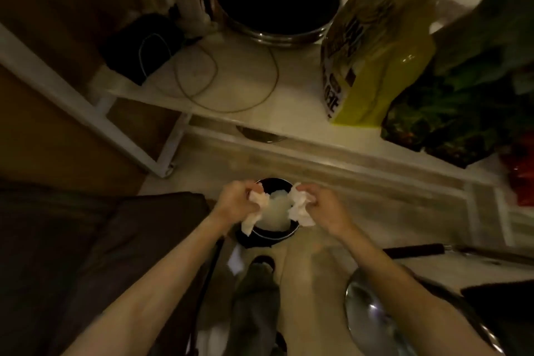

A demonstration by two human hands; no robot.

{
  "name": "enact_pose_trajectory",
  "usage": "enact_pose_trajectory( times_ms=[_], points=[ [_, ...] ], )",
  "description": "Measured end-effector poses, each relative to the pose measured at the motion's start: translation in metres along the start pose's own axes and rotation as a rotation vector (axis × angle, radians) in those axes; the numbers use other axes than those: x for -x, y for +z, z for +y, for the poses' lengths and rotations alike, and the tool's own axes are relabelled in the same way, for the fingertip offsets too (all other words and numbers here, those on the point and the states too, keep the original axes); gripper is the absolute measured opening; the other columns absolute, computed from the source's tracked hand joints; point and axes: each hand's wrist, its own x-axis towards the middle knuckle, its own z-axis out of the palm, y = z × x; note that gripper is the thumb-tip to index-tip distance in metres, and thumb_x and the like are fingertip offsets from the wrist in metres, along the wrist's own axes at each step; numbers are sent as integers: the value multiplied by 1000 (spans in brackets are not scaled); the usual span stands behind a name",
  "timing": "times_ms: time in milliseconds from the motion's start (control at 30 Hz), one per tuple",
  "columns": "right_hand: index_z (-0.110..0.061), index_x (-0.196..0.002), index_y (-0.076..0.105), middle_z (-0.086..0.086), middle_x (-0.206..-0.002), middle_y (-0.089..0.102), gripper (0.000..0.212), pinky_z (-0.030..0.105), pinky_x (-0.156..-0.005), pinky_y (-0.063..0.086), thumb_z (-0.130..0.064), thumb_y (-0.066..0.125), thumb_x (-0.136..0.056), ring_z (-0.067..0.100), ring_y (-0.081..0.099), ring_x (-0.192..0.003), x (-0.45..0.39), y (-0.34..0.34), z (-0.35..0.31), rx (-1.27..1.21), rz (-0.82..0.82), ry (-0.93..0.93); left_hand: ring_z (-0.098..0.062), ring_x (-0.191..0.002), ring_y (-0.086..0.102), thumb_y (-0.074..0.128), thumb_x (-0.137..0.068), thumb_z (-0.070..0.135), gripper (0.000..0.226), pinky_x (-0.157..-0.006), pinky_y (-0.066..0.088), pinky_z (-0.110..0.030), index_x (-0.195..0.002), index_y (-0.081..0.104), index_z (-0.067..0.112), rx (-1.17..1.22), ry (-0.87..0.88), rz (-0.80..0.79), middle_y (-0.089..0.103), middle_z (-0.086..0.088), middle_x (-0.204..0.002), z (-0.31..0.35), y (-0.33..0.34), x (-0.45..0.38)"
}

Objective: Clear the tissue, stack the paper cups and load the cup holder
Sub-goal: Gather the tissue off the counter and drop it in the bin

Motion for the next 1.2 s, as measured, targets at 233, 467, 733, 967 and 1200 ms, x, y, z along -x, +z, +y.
enact_pose_trajectory(
  times_ms=[233,467,733,967,1200],
  points=[
    [-11,-138,36,18,-127,56,50,30,-90,42,-7,47,-90,31,54,-114,-98,108,113,52,45,104,-29,-116,54,61,-78,1,24,-76,33,-10,-102,61,-1,58,-151,96,59,-15,-122,-120,95,-102],
    [-13,-138,35,14,-138,45,49,32,-97,43,-5,43,-91,28,52,-117,-160,174,171,14,-36,94,-31,-116,51,61,-79,7,41,-95,45,-36,-118,51,7,52,-186,-25,45,-18,-131,-175,150,-163],
    [-15,-143,25,13,-149,33,56,38,-107,40,-6,45,-91,29,41,-131,-186,182,183,24,-88,77,-26,-130,39,51,-88,16,59,-91,37,-24,-141,26,14,111,-223,-166,34,-12,-146,-174,168,-182],
    [-18,-139,28,11,-133,50,57,38,-94,49,-15,52,-88,29,55,-115,-129,124,120,49,-58,17,-24,-129,41,56,-82,14,62,-103,38,-32,-140,31,16,162,-185,-183,41,-10,-143,-118,103,-118],
    [-16,-132,39,9,-112,62,55,40,-85,52,-22,63,-82,24,64,-95,-17,14,4,32,43,-139,-21,-110,56,66,-78,13,62,-95,47,-36,-133,38,13,96,40,-161,60,-10,-115,15,3,-11]
  ],
)
